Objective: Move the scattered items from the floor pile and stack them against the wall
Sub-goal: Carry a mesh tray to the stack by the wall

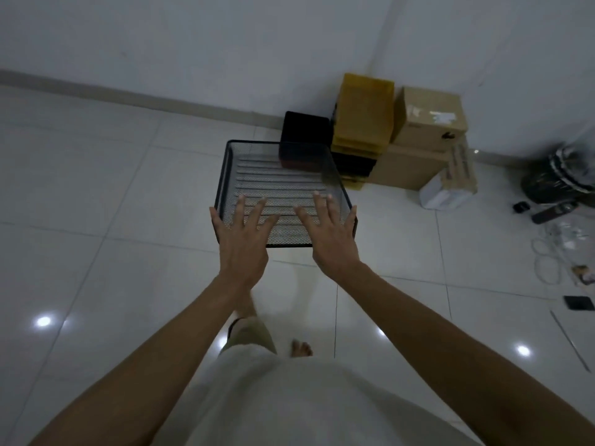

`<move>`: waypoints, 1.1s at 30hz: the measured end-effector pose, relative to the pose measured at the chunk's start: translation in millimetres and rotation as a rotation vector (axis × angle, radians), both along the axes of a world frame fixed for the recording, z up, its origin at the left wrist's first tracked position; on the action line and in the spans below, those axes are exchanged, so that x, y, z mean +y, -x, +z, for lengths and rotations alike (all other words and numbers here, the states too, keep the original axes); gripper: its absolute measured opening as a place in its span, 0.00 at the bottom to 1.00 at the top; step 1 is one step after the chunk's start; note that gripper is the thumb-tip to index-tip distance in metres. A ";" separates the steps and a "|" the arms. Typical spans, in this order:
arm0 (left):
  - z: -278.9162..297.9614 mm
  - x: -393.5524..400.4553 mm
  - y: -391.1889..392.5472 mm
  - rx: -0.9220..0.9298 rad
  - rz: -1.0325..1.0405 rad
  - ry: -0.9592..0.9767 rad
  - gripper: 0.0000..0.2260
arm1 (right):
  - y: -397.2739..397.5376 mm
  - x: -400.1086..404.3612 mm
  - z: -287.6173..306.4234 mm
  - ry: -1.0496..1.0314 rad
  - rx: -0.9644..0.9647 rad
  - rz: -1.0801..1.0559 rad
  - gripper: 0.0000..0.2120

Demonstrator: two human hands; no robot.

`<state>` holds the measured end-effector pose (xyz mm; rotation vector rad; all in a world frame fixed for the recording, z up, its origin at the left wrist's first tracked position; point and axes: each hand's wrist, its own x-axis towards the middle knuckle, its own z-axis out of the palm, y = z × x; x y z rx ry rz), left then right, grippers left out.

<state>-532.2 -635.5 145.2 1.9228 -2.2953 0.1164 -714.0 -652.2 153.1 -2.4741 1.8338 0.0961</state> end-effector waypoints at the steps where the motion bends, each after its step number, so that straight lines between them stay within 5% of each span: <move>1: -2.1 -19.9 -2.9 0.003 -0.008 0.000 0.30 | -2.5 -18.2 -1.8 -0.002 -0.002 -0.008 0.43; 17: -11.2 -285.5 -17.4 -0.061 -0.202 -0.140 0.30 | -18.2 -242.8 -17.8 -0.020 -0.068 -0.215 0.42; 33: -106.0 -491.9 54.4 -0.098 -0.149 -0.270 0.32 | 53.6 -462.1 -114.0 -0.165 -0.089 -0.175 0.38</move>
